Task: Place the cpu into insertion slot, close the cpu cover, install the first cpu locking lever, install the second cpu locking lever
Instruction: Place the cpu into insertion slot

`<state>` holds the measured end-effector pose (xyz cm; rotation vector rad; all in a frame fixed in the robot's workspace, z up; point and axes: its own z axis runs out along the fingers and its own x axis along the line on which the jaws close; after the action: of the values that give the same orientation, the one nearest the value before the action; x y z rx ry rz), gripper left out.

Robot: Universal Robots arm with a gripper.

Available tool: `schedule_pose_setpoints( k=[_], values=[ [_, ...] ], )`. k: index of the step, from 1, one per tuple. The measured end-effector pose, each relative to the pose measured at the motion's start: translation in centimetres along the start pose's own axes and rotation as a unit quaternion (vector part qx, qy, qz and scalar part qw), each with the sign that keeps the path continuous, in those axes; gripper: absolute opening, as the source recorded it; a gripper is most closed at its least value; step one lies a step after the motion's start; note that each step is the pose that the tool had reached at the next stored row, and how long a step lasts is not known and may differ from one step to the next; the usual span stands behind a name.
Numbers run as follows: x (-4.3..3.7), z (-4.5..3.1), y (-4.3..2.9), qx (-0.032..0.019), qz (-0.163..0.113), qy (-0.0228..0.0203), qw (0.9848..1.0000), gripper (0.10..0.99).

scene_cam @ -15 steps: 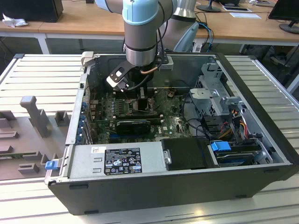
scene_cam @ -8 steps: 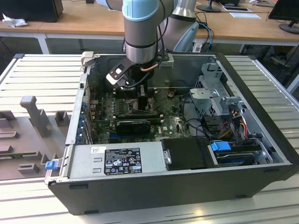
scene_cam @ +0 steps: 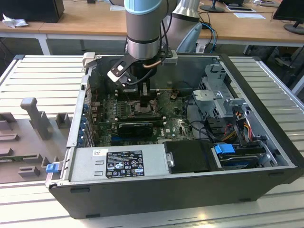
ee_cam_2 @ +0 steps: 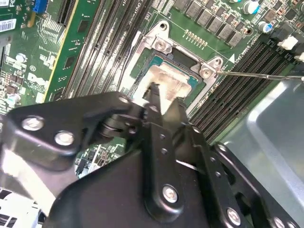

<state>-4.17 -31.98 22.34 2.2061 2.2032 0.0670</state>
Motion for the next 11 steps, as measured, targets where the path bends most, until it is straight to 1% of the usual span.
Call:
schedule_pose_setpoints(
  k=[2,3,4,11],
  values=[
    [0.00,0.00,0.00,0.0000,0.000,-0.0002,1.0000,0.161],
    [0.00,0.00,0.00,-0.0001,0.000,-0.0002,1.0000,0.161],
    [0.00,-0.02,0.01,-0.0001,0.000,-0.0002,1.0000,0.106],
    [0.01,-0.59,0.03,0.0000,0.000,-0.0002,1.0000,0.106]
  ],
)
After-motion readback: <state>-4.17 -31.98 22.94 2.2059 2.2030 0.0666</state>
